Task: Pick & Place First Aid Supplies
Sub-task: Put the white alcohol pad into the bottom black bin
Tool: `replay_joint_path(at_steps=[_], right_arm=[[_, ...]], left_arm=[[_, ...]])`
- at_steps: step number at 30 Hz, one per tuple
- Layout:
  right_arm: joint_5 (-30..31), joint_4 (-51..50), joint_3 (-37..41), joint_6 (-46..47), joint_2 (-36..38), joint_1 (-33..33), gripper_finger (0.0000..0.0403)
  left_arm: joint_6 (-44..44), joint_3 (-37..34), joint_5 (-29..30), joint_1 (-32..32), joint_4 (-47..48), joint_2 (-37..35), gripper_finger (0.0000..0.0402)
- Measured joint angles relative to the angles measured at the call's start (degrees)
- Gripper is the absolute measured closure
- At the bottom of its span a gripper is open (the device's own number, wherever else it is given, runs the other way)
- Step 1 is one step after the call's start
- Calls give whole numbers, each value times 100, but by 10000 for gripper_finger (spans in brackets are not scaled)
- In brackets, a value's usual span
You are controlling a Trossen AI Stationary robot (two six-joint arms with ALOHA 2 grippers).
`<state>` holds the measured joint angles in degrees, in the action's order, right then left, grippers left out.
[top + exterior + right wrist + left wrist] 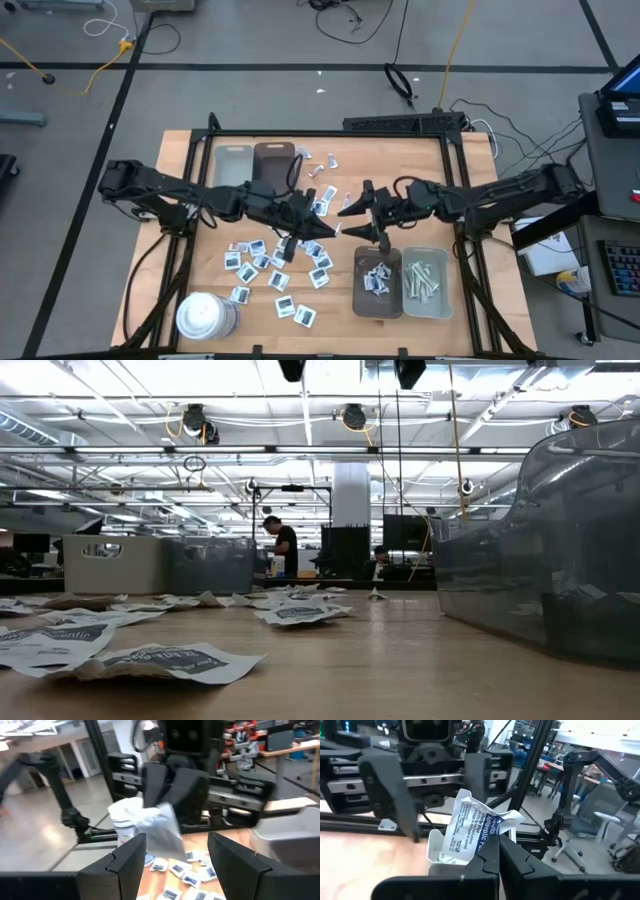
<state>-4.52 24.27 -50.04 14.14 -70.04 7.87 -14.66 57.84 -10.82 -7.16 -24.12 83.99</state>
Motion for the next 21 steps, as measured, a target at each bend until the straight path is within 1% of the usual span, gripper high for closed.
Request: replay_joint_path(at_steps=[2, 5, 7, 9, 11, 14, 16, 17, 21], right_arm=[[-26, 144, 0, 53, -70, 41, 195], [-8, 90, 0, 151, -95, 106, 197], [-4, 90, 0, 156, -99, 135, 207], [3, 128, -1, 146, -92, 159, 231], [-5, 119, -2, 164, -92, 163, 266], [-21, 105, -4, 263, -88, 163, 333], [-153, 100, -2, 270, -89, 162, 377], [-223, 106, -2, 265, -91, 160, 389], [-259, 43, -4, 524, -92, 160, 399]], left_arm=[[-45, 0, 36, -2, -30, 67, 402], [-44, -8, 37, -4, 3, 104, 402], [-78, -6, 31, -4, -39, 85, 402], [-92, 0, 28, -4, -10, 78, 402], [-113, 0, 36, -6, 7, 90, 402], [-110, 0, 43, -3, -4, 89, 402], [-162, 0, 50, 0, -1, 89, 402], [-202, 0, 50, -2, 2, 89, 402], [-400, 0, 54, -3, 41, 89, 396]])
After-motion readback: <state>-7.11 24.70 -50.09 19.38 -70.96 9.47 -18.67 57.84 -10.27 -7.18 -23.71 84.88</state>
